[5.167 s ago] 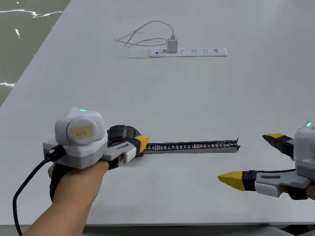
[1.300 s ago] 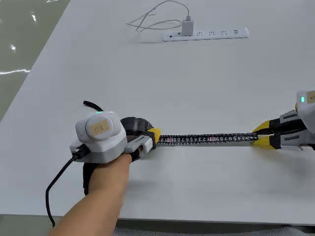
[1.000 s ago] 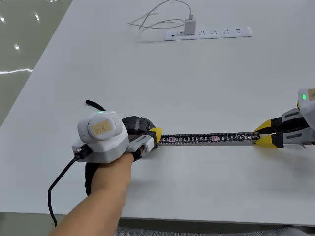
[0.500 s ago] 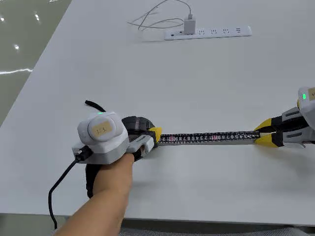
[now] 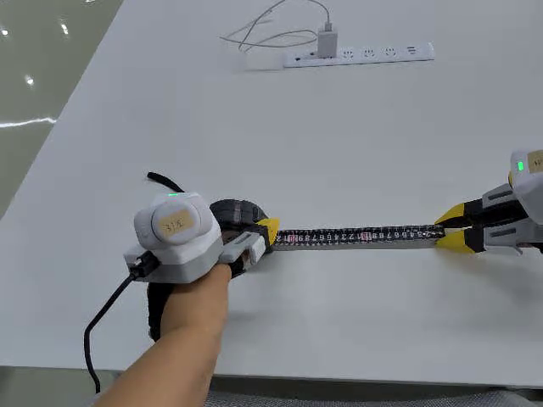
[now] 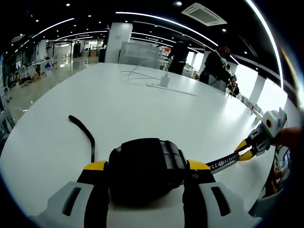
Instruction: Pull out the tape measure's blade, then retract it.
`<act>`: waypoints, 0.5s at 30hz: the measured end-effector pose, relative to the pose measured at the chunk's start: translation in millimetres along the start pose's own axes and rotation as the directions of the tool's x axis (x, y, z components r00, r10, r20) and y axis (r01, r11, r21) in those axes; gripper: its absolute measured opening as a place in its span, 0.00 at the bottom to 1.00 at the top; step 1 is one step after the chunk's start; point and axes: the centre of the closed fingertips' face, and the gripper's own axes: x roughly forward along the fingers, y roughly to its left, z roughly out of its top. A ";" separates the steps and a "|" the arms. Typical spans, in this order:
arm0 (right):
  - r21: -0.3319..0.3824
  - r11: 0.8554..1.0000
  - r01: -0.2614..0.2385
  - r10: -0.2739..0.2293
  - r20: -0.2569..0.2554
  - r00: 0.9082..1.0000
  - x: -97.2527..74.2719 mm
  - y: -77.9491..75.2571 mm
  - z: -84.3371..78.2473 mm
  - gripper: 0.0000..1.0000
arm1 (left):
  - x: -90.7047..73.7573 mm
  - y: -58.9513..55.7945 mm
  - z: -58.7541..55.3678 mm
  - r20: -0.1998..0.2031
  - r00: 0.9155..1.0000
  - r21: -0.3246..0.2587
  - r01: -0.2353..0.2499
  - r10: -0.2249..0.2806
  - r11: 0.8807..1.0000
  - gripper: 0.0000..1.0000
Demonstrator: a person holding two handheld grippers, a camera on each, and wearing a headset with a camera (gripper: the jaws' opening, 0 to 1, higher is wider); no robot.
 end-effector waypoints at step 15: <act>-0.004 1.000 -0.011 0.011 0.024 1.000 8.5 1.7 9.8 0.08 | 0.9 0.2 -0.9 -0.003 1.000 -0.002 0.003 -0.003 1.000 0.58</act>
